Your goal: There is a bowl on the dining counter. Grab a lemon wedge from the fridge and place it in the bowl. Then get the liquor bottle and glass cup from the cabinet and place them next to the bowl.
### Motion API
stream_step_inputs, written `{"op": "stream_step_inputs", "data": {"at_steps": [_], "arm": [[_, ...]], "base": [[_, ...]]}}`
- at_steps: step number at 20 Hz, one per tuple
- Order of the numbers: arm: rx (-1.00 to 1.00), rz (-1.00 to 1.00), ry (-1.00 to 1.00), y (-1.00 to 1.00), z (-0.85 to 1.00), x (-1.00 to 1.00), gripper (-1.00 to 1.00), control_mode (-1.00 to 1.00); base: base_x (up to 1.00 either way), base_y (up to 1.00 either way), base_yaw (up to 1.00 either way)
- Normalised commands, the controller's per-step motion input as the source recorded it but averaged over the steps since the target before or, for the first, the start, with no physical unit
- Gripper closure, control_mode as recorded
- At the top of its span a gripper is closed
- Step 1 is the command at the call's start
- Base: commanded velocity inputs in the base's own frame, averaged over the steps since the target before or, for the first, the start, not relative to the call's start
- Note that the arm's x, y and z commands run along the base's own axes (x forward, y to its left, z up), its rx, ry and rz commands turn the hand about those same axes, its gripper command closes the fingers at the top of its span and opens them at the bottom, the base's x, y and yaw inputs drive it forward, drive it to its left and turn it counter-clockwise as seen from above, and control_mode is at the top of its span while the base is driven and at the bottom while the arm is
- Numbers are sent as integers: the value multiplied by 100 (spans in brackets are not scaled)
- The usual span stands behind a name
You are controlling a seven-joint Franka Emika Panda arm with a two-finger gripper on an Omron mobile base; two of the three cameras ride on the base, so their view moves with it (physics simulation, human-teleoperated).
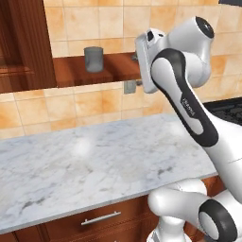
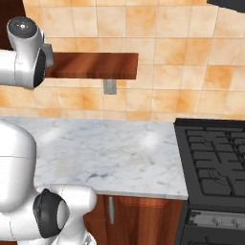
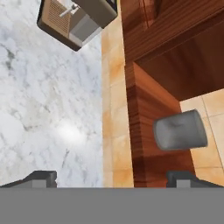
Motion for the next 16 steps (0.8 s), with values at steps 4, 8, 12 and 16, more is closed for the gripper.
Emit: {"op": "stream_step_inputs", "data": {"at_steps": [4, 8, 12, 16], "arm": [[0, 6, 0, 0, 0, 12, -100, -100], [0, 3, 4, 0, 0, 39, -100, -100], [0, 1, 4, 0, 0, 35, -100, -100], [0, 0, 7, 1, 0, 43, -100, -100]], "base": [[0, 0, 0], [0, 0, 0], [0, 0, 0], [0, 0, 0]]}}
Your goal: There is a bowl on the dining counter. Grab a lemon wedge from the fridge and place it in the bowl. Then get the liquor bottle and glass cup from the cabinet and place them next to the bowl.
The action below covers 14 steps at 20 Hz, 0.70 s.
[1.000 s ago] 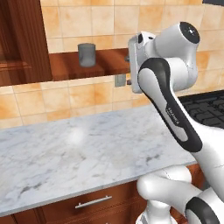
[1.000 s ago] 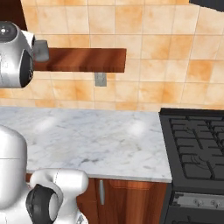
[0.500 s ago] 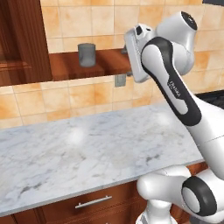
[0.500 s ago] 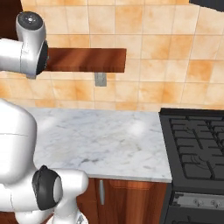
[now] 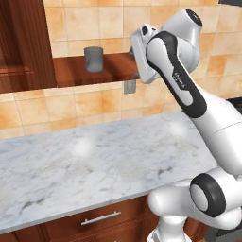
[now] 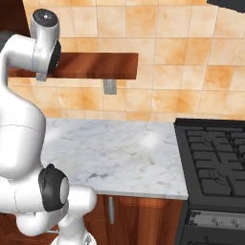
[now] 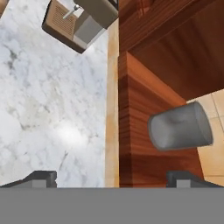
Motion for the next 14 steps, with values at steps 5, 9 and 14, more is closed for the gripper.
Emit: {"op": "stream_step_inputs", "data": {"at_steps": [5, 9, 14], "arm": [[0, 1, 8, 0, 0, 45, -100, -100], [0, 13, 0, 0, 8, 27, -100, -100], [-6, 13, 2, 15, 19, 22, -100, -100]], "base": [[0, 0, 0], [0, 0, 0], [0, 0, 0]]}}
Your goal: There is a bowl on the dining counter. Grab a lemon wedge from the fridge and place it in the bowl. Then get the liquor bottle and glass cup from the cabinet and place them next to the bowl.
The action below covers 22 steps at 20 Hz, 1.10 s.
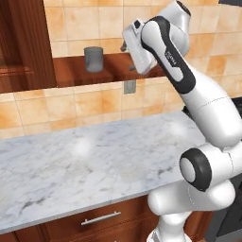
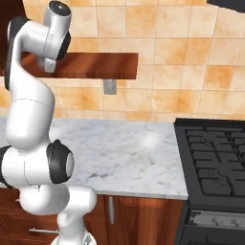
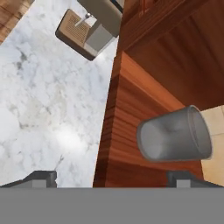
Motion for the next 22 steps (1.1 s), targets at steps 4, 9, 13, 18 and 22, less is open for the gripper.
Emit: {"op": "stream_step_inputs", "data": {"at_steps": [4, 9, 13, 18, 22], "arm": [[-13, 5, 3, 57, 2, 15, -100, -100], [-13, 7, -11, 26, 14, 0, -100, -100], [-12, 5, -18, 22, 11, 1, -100, -100], [-7, 3, -4, 21, 0, 16, -100, -100], [-4, 3, 0, 17, 0, 27, -100, -100]], "base": [[0, 0, 0], [0, 0, 0], [0, 0, 0], [0, 0, 0], [0, 0, 0]]}}
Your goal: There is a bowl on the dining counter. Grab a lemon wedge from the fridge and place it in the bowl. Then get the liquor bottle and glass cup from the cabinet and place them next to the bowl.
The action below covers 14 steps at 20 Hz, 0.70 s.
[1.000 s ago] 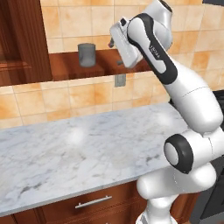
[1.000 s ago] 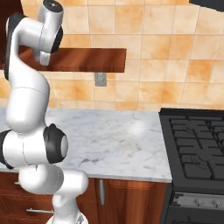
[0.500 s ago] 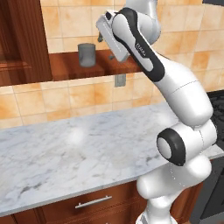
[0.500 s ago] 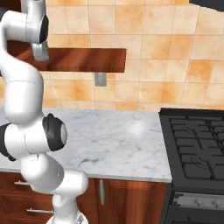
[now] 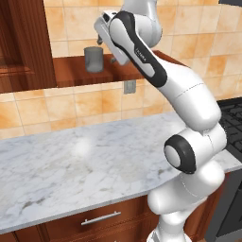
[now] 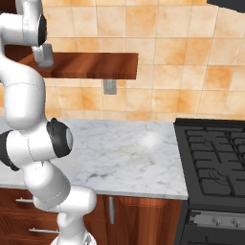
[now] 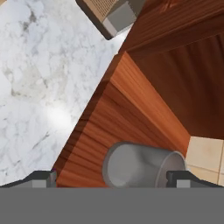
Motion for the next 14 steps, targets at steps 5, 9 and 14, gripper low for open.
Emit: {"op": "stream_step_inputs", "data": {"at_steps": [5, 9, 14], "arm": [[-1, 2, 1, 8, -1, 33, -100, -100], [-2, 0, 3, 2, -7, 23, -100, -100], [-3, 0, 2, 3, -10, 22, -100, -100]], "base": [[0, 0, 0], [0, 0, 0], [0, 0, 0]]}}
